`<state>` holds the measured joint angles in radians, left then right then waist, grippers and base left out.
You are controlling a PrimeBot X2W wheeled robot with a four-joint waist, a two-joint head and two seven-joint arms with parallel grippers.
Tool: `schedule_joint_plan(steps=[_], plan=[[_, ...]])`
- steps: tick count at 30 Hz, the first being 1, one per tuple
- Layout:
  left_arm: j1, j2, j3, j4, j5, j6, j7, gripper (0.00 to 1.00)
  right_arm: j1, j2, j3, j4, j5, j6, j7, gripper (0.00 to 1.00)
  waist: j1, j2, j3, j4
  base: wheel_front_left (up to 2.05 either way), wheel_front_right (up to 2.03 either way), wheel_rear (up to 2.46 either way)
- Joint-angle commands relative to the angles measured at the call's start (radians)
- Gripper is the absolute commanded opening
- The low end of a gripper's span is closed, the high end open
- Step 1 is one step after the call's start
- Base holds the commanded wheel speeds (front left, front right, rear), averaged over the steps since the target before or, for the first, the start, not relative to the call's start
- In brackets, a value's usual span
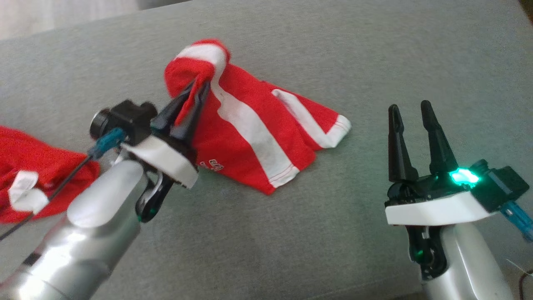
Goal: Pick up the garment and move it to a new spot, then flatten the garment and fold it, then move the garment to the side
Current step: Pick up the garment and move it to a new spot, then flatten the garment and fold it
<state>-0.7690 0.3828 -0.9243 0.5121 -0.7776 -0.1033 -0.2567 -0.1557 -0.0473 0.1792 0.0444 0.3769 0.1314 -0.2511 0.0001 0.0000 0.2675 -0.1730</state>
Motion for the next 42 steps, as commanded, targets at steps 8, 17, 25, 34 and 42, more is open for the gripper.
schedule_joint_plan(steps=[8,17,25,34,42], plan=[[0.080,-0.006,0.208,-0.058,0.114,-0.009,-0.005,1.00,-0.012,-0.003,0.001,-0.008,-0.043,-0.001,-0.011,1.00,-0.0001,0.0000,-0.050,0.118,0.00,0.00,0.00],[0.289,-0.039,0.440,-0.252,0.309,0.038,-0.005,1.00,0.029,-0.003,-0.024,0.014,-0.069,-0.001,-0.011,1.00,-0.0001,0.0000,-0.131,0.207,0.00,0.00,0.00],[0.593,-0.137,0.619,-0.405,0.404,0.094,-0.005,1.00,0.085,-0.003,-0.040,0.024,-0.073,-0.001,-0.011,1.00,-0.0001,0.0000,-0.169,0.235,0.00,0.00,0.00],[0.655,-0.233,0.697,-0.421,0.501,0.028,-0.005,1.00,0.090,-0.003,-0.057,0.022,-0.091,-0.001,-0.011,1.00,-0.0001,0.0000,-0.166,0.276,0.00,0.00,0.00],[0.625,-0.261,0.693,-0.383,0.592,0.000,-0.005,1.00,0.004,-0.003,0.004,0.101,-0.137,-0.001,-0.011,1.00,-0.0001,0.0000,-0.133,0.342,0.00,0.00,0.00]])
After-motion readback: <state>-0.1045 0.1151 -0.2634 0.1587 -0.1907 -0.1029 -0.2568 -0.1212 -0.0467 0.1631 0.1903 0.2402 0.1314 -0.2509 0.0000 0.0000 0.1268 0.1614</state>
